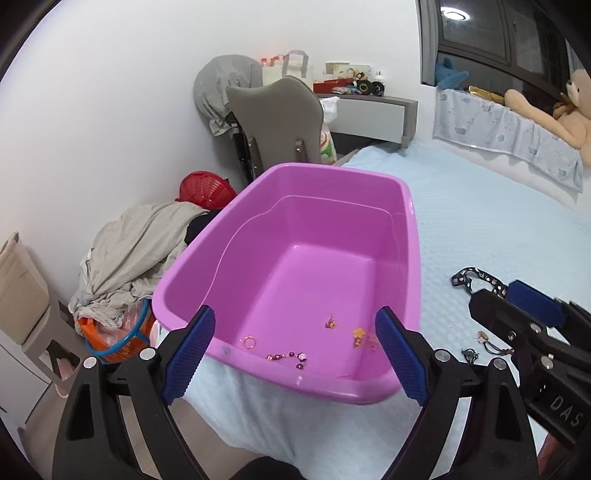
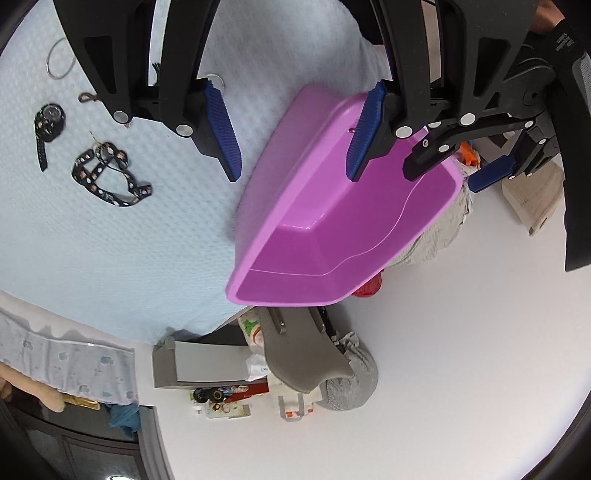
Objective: Organize jewelry
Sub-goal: 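Withdraw both tools from the pink tub toward the bed, then move both tools over the bed toward the black cord keychain and silver hoop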
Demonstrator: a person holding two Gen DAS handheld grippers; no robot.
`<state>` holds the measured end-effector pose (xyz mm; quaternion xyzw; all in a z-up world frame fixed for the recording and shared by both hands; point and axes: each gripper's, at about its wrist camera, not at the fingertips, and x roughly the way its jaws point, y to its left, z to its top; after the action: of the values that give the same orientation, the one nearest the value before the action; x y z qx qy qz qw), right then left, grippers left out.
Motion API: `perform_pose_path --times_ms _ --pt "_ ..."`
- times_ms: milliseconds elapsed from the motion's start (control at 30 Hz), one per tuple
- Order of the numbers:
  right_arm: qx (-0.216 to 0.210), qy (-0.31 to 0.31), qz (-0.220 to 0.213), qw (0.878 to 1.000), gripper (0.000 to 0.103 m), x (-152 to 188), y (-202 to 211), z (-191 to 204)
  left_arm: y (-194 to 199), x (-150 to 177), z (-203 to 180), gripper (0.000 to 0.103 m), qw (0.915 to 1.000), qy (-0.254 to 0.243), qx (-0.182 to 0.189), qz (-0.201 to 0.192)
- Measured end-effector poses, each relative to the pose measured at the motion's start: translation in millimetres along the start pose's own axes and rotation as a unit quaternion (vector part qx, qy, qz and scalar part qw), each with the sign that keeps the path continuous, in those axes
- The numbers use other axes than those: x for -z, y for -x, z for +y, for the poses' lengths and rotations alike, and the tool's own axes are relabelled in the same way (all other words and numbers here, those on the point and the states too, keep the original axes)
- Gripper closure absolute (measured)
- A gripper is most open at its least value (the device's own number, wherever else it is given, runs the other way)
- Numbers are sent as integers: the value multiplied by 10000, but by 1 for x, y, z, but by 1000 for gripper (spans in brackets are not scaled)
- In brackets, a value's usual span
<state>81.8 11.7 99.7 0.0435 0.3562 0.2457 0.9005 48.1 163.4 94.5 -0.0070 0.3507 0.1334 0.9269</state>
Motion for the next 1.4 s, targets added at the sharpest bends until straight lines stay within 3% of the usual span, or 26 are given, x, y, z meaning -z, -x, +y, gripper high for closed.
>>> perform_pose_path --times_ms 300,867,1400 --pt "36 -374 -256 9990 46 17 38 -29 24 10 -27 14 9997 -125 184 -114" --pt "543 -910 -513 9930 45 69 109 -93 51 36 -88 13 9961 -500 711 -128" --pt "1140 -1360 -339 9835 42 159 150 -158 45 93 -137 11 9890 -847 1193 227"
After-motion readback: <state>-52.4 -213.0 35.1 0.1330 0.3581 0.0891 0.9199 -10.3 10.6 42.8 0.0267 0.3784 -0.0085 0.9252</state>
